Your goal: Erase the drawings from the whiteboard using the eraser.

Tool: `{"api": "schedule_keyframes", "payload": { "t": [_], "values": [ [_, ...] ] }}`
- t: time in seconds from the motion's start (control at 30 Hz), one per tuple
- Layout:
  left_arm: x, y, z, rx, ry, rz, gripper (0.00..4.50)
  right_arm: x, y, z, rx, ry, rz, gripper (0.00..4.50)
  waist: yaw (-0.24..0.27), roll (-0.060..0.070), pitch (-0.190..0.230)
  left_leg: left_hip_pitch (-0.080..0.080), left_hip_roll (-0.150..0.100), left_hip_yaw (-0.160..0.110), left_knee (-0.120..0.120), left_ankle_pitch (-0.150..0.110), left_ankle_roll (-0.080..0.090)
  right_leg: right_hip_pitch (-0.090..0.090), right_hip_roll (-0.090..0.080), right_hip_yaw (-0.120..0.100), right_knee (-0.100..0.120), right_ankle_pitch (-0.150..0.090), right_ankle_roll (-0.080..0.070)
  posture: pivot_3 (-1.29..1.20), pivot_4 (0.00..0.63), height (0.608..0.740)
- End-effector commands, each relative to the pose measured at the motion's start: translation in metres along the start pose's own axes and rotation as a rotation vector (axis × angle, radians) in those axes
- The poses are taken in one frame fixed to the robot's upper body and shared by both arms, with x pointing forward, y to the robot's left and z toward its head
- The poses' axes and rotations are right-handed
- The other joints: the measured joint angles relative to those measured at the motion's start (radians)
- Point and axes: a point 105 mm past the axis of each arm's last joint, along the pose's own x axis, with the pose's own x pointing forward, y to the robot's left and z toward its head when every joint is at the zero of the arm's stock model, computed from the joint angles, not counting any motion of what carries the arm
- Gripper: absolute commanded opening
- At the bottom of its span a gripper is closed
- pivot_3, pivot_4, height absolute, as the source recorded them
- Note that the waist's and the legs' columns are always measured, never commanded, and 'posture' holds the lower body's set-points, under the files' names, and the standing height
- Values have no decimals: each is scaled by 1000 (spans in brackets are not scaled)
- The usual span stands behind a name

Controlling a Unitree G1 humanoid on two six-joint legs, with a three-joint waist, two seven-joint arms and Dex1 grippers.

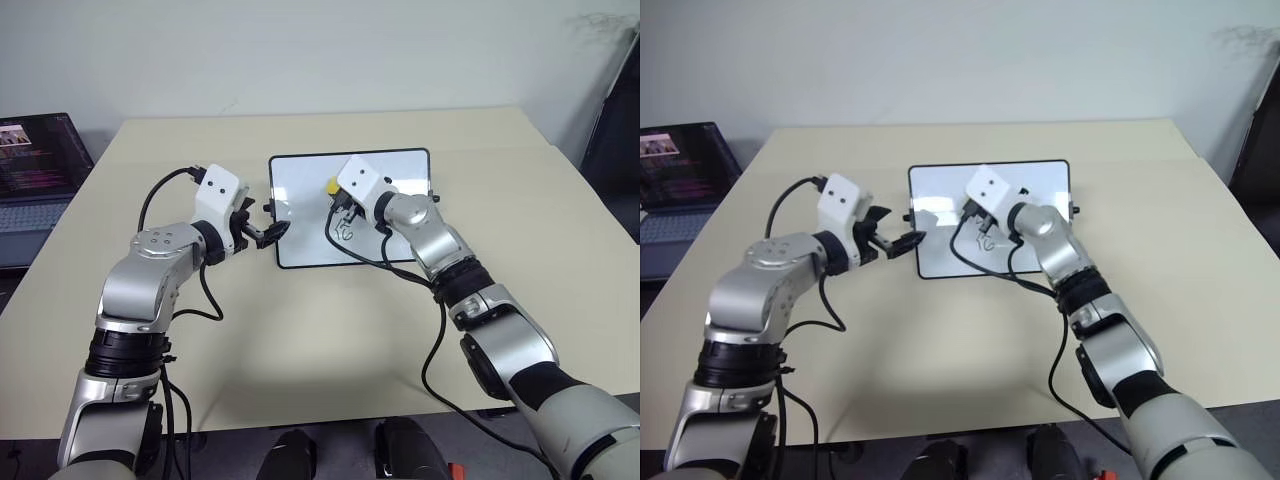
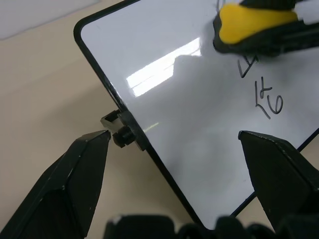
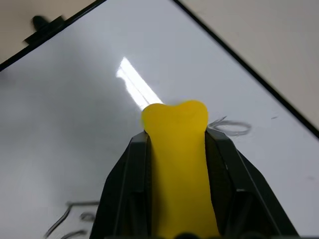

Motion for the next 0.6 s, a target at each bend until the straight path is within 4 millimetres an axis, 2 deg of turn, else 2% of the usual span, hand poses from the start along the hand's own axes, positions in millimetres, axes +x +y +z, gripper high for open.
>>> {"api": "schedule_keyframes", "payload": {
  "t": [0.03,0.07,0.2,0.3,0.43,0.6],
  "values": [
    [-4,0,15,42,-51,4,4500,-3,3,-19,14,78,12,1117,0,0,0,0,0,0,0,0,0,0,0,0,0,0,-1,0,150,740],
    [-4,0,15,41,-50,5,4500,-4,-1,-11,14,49,1,1117,0,0,0,0,0,0,0,1,-1,0,1,-1,0,1,-1,0,150,740],
    [-6,4,13,38,-43,12,4500,-16,-13,43,37,-135,-3,1116,2,0,1,-2,1,-4,0,3,-3,-1,1,-3,0,3,-2,0,150,740],
    [-6,5,13,35,-40,14,4500,-23,-23,58,51,-181,-34,1111,0,0,1,-7,1,-5,0,5,-7,-6,0,-3,0,3,-2,0,150,740],
    [-6,4,12,34,-37,9,4500,-21,-42,52,32,-148,-155,1111,1,0,1,-8,1,-4,-2,5,-7,-7,0,-3,-3,3,-2,0,150,740],
    [-4,3,13,36,-37,1,4500,-9,-48,33,53,-79,-224,1111,1,0,1,-10,1,-3,-2,5,-7,-10,-1,-2,-3,3,-2,0,150,740]
  ]
}}
